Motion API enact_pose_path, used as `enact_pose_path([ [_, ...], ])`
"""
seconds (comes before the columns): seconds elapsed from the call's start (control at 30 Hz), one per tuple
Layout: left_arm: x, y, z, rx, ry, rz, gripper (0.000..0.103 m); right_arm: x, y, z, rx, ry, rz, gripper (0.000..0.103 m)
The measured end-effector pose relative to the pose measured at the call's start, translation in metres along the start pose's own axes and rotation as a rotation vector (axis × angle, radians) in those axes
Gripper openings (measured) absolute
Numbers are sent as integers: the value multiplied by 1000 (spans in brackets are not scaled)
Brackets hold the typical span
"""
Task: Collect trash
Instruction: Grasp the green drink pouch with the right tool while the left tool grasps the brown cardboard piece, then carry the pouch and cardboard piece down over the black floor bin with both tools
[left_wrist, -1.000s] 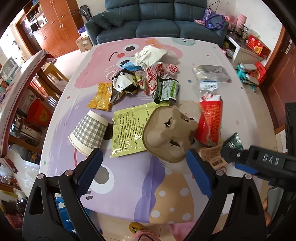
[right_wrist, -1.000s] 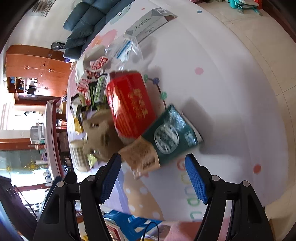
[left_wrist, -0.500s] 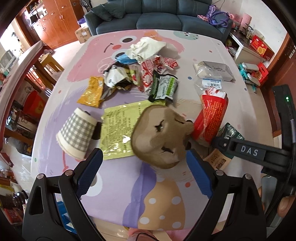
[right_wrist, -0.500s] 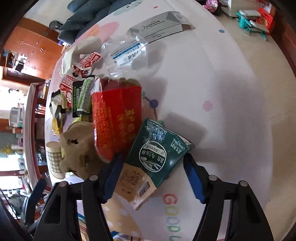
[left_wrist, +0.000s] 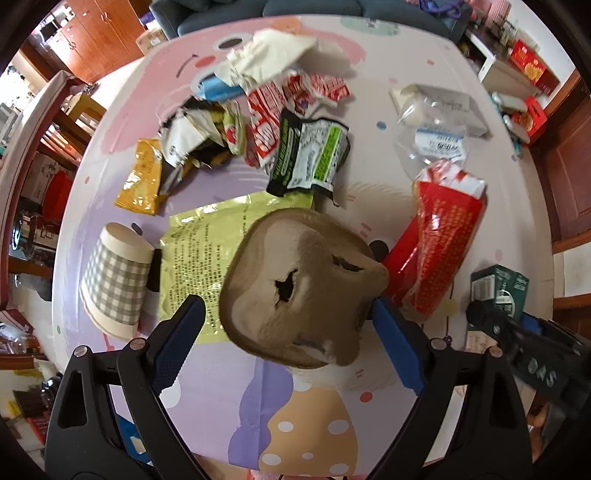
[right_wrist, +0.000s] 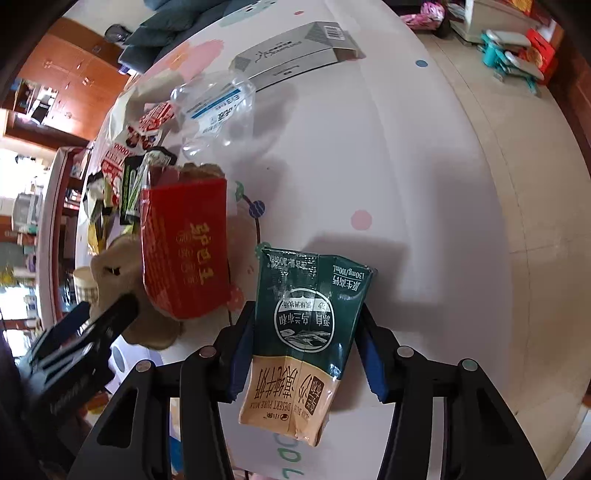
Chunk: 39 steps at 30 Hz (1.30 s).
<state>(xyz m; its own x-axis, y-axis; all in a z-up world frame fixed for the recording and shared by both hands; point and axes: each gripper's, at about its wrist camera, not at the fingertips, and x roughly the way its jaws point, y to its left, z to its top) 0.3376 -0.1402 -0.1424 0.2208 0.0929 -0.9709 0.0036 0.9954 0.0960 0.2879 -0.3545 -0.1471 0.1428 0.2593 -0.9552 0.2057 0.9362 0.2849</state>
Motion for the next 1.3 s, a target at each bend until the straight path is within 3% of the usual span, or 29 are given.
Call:
enact_pose_path([
  [0.1,9,-5,2,17,34,16,87,-1,0,-4,-25,-3,-7,50],
  [0.13,11,-6,1,25,39,16,76,-1,1,-5,-31,-4,-5,50],
  [0.37,7,0,-3,27,0,39,73,-10,1,-15,-72,-18,2,44],
  [0.6,-30,25,-22,-24,-62,-6,72,-19,9,-39,-78,-31,28,43],
  [0.87,-95,52,-68,3,-180,-104,72,-54,35,-85,-69,-137,64,43],
  [1.07,-144,79,-114,121,-302,-185,72,-86,62,-145,32,-239,88,43],
  [1.3,-185,133,-180,261,-429,-259,72,-101,122,-238,78,-333,59,43],
])
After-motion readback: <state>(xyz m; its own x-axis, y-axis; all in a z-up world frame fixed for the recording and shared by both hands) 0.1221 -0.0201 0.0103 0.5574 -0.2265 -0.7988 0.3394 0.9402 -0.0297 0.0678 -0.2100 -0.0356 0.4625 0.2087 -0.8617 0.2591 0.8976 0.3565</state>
